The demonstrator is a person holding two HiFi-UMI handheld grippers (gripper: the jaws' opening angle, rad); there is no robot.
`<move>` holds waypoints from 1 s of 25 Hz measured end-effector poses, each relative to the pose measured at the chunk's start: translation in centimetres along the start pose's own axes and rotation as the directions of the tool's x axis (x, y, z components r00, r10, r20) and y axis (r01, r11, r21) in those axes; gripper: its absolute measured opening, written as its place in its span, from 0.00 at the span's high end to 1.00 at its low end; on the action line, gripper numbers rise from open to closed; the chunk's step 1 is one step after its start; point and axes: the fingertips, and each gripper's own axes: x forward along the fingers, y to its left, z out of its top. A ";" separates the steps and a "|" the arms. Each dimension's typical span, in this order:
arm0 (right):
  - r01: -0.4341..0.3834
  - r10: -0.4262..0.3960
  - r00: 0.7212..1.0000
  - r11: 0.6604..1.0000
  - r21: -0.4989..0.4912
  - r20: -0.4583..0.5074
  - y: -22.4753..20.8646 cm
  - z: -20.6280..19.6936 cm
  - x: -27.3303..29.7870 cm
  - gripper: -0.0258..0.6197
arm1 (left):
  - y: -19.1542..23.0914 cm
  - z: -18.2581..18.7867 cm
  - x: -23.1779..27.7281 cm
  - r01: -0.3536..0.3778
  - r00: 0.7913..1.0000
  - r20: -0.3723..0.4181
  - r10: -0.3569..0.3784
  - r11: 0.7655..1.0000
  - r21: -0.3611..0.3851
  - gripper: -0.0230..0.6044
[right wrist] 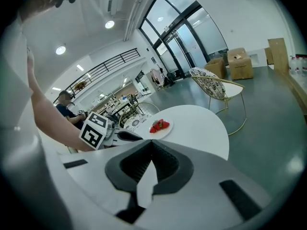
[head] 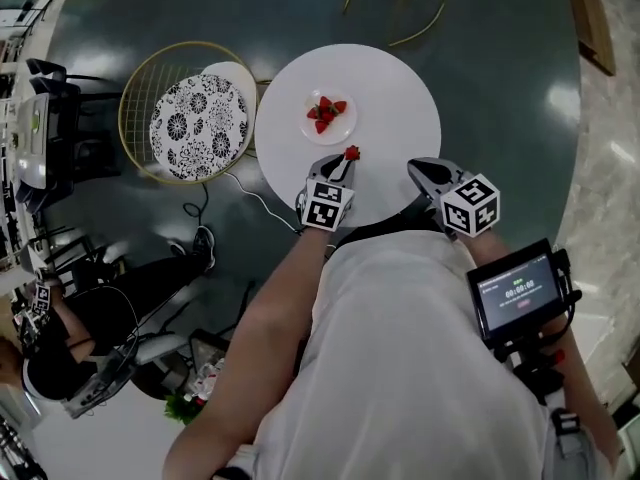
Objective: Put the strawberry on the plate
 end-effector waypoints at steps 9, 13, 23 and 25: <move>0.051 -0.052 0.998 0.998 0.030 0.018 -1.1 0.0 -0.8 0.95 | 0.0 -0.8 3.2 0.096 0.986 -0.147 -0.076 0.986 0.137 0.80; 0.077 -0.079 0.997 0.995 0.062 0.025 -1.4 -0.6 -1.2 0.95 | 0.2 -1.4 4.2 0.129 0.968 -0.238 -0.075 0.967 0.220 0.79; 0.102 -0.106 0.994 0.991 0.086 0.042 -1.9 -1.2 -1.4 0.95 | 0.9 -1.5 4.6 0.127 0.965 -0.253 -0.067 0.966 0.227 0.79; 0.102 -0.106 0.994 0.991 0.087 0.039 -1.8 -1.1 -1.4 0.95 | 1.0 -1.1 4.3 0.120 0.969 -0.239 -0.067 0.969 0.218 0.79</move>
